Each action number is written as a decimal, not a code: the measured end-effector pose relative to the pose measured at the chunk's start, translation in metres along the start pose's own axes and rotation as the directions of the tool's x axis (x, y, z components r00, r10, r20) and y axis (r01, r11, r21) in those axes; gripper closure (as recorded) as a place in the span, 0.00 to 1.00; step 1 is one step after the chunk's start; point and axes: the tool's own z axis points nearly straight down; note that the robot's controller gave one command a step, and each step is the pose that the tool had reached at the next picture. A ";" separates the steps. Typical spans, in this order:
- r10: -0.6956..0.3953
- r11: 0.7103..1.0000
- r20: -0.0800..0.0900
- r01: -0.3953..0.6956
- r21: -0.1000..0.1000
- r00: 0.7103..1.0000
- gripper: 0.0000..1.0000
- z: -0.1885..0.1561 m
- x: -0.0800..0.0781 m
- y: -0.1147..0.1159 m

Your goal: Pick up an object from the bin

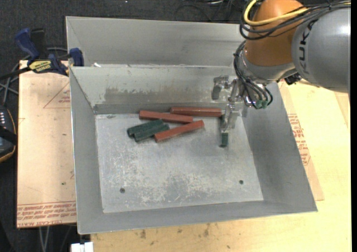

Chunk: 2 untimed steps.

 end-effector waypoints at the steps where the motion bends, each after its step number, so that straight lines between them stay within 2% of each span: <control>1: 0.000 1.000 0.000 0.000 0.000 1.000 0.00 0.000 0.000 0.000; 2: 0.024 1.000 0.004 -0.024 -0.001 1.000 0.00 0.075 0.000 0.046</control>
Offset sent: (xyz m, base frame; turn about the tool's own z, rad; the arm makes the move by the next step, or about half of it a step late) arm -0.0015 0.0596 -0.1002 0.0305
